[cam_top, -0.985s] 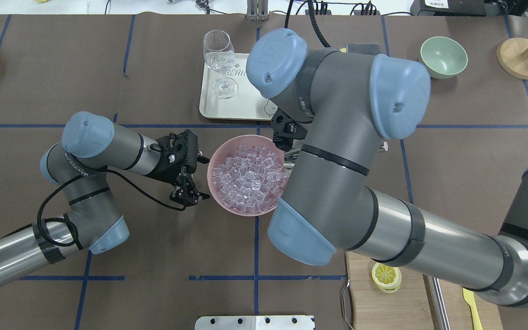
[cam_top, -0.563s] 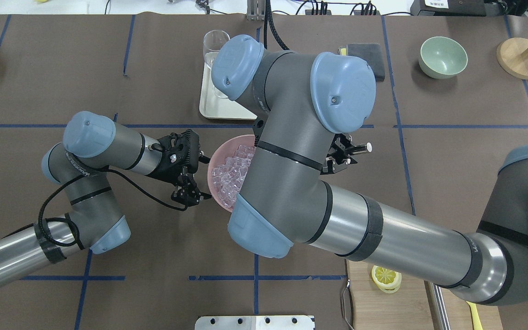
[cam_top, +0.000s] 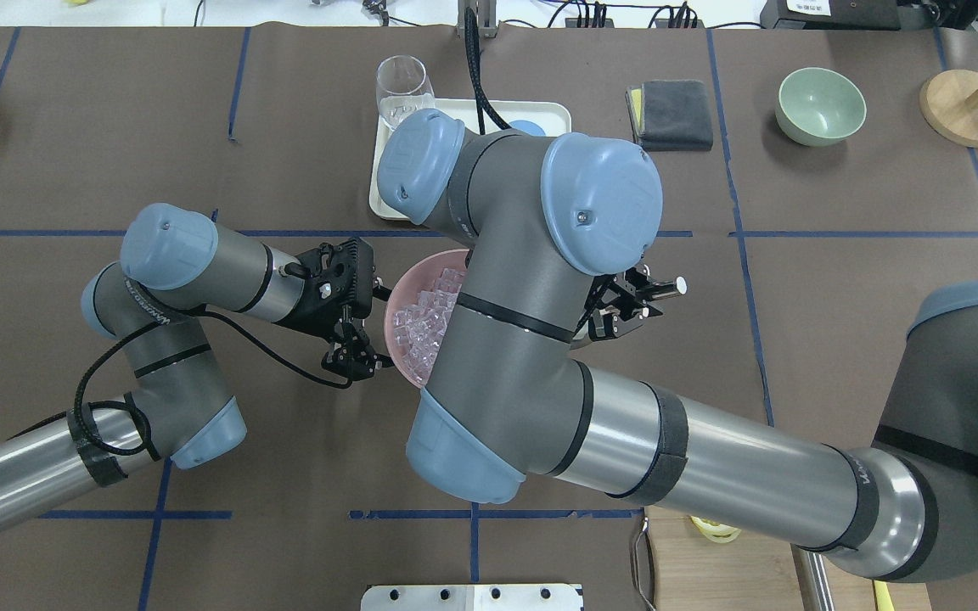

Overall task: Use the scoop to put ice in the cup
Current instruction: 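Swing the scoop over the pink bowl with the right gripper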

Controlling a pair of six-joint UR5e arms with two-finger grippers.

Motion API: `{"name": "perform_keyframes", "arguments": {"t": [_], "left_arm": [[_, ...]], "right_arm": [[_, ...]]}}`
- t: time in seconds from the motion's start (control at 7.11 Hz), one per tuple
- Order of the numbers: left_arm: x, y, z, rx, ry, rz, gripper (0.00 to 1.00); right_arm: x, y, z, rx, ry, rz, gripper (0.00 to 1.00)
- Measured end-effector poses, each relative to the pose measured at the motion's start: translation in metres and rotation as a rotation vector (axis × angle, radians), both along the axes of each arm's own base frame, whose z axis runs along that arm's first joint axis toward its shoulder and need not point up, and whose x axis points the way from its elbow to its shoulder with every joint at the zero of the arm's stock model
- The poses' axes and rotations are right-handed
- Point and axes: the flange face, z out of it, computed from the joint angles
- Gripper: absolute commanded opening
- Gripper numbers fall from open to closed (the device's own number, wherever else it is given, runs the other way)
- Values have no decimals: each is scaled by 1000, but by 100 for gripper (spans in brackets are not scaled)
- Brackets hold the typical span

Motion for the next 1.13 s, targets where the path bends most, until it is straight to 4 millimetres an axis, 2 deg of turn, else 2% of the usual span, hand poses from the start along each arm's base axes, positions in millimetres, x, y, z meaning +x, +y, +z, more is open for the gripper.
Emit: {"name": "perform_keyframes", "arguments": {"t": [0.7,1.13], "left_arm": [[0,0,0,0,1,1,100],[0,0,0,0,1,1,100]], "right_arm": [[5,3,-13,7,22,-36,0],[-9,-2,-13,-3,52,-42,0]]}}
